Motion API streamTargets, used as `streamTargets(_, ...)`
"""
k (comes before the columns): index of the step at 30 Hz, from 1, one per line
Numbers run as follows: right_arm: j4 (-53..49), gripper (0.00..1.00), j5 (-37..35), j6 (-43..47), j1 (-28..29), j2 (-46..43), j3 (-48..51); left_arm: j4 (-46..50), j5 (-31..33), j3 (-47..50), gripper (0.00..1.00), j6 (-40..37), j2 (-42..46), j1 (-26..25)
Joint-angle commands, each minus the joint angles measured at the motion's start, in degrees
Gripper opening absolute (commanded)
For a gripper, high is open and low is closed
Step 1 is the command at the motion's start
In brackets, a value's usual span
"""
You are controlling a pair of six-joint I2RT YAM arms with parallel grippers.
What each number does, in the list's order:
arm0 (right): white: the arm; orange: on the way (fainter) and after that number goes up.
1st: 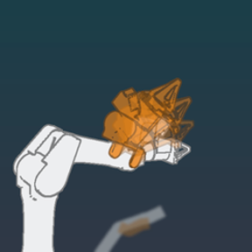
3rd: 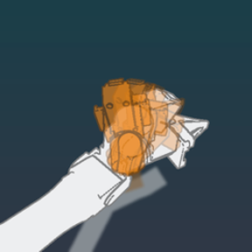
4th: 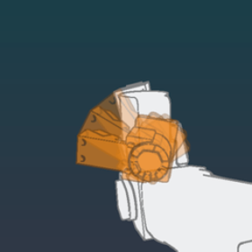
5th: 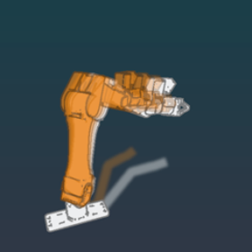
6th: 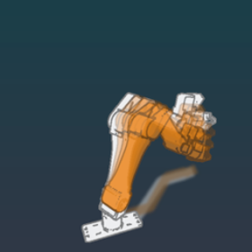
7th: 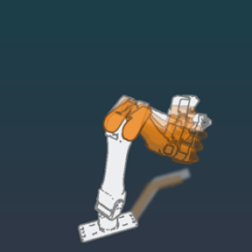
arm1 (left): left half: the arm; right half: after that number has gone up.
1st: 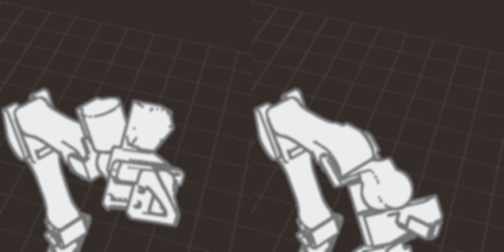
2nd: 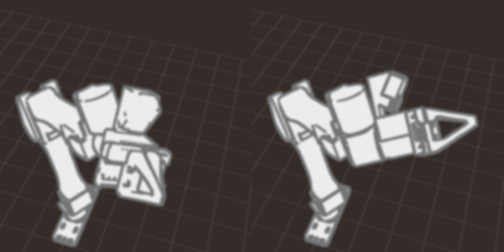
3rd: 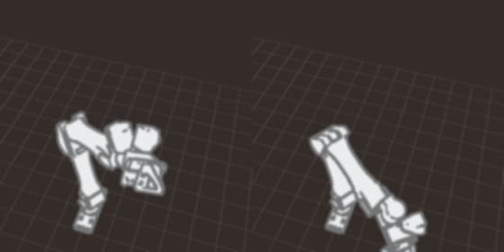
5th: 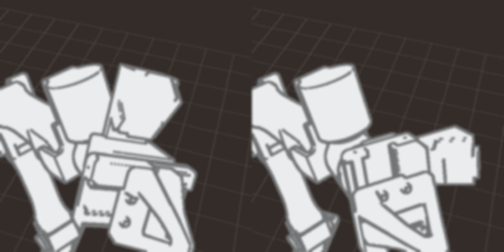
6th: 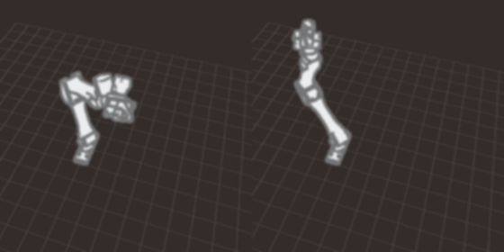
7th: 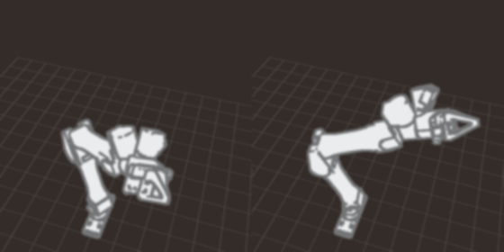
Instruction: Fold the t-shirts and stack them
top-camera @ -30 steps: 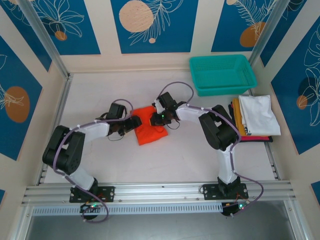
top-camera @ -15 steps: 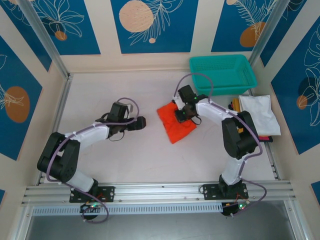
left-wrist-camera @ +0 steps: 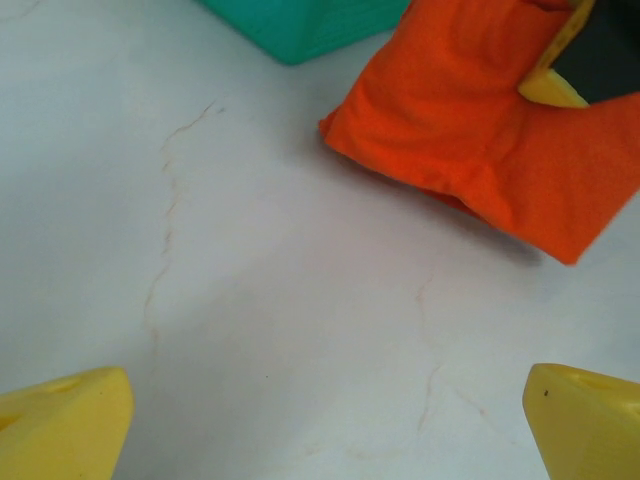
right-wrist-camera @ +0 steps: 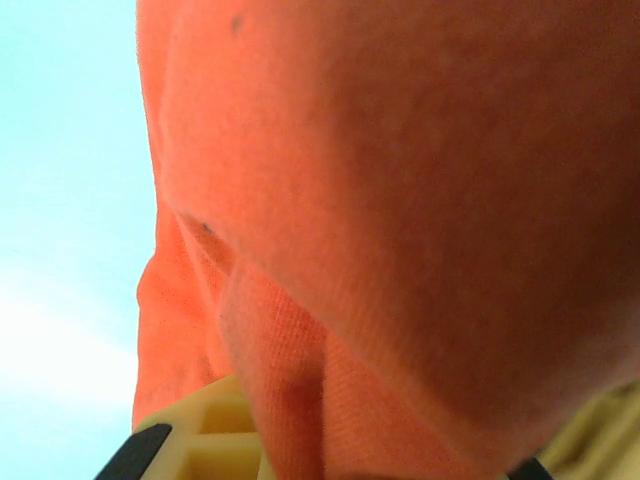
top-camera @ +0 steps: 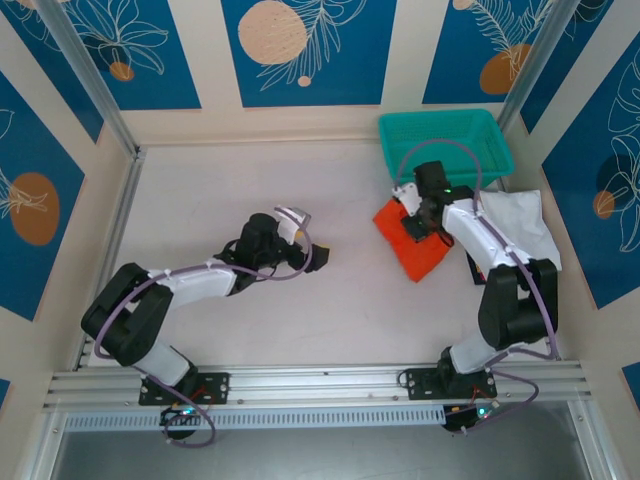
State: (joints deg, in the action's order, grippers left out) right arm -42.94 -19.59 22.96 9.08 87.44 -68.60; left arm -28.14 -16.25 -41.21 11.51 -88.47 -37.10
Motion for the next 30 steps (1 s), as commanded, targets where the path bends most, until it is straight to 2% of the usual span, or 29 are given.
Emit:
streamTargets(1, -3.7, 0.00, -1.4, 4.8, -3.2, -4.1, -2.3, -8.0, -5.0, 1.5, 1.00, -2.3, -0.6, -0.9)
streamTargets(8, -6.3, 0.00, -0.8, 9.9, -11.8, -7.4, -7.2, -7.8, -6.8, 1.4, 1.00, -3.5, 0.6, -1.2)
streamTargets(14, -7.0, 0.00, 3.2, 12.0, -18.8, -7.9, -12.7, -6.5, -6.0, 1.6, 1.00, -4.0, 1.9, -1.6)
streamTargets(22, -7.8, 0.00, 6.3, 13.8, -24.9, -5.0, -18.9, -5.6, -7.0, 0.9, 1.00, -4.0, 2.1, -1.6)
streamTargets(30, -8.0, 0.00, 6.2, 15.4, -27.9, -0.1, -22.4, -6.0, -7.3, 0.9, 1.00, -3.0, 2.0, -1.6)
